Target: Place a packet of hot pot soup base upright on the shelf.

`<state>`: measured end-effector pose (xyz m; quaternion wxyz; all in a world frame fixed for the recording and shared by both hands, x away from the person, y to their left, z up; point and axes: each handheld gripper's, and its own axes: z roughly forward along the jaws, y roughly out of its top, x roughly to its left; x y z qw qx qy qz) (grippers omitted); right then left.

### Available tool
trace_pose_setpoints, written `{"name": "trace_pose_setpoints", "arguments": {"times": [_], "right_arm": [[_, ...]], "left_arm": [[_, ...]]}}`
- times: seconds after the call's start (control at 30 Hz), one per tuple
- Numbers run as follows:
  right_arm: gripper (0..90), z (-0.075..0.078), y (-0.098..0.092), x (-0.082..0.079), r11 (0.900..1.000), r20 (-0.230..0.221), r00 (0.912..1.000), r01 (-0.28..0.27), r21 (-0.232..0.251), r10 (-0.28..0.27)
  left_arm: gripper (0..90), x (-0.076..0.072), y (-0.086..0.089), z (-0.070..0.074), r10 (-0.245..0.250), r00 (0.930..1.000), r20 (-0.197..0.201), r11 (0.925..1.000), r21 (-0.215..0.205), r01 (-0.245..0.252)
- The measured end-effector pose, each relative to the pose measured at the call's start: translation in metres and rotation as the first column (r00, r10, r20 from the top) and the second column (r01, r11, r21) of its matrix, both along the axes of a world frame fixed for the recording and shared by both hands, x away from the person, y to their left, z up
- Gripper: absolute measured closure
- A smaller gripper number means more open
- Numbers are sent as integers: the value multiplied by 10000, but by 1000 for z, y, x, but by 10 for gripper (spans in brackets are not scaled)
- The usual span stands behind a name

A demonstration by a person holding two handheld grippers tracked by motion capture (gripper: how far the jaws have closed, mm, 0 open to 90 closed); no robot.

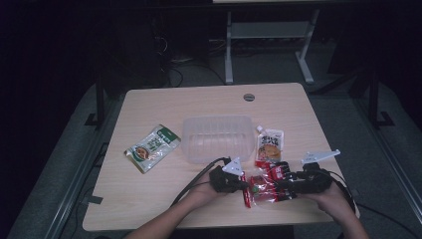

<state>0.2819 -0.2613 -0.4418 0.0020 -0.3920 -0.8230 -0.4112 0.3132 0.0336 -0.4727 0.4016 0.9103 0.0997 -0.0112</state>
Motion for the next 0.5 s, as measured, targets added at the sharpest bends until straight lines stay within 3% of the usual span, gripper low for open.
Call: {"name": "trace_pose_setpoints", "arguments": {"times": [0.13,0.37,0.5], "right_arm": [[679,1,3,0,9994,-34,9995,-307,171,307],[839,4,6,0,9975,302,9974,-655,276,647],[888,5,7,-1,9955,372,9957,-859,398,844]], "left_arm": [[899,0,0,0,13,10000,29,10000,-24,-13],[899,0,1,-1,57,10000,-69,9999,-117,-58],[899,-1,1,-1,76,10000,-58,9999,-120,-76]]}}
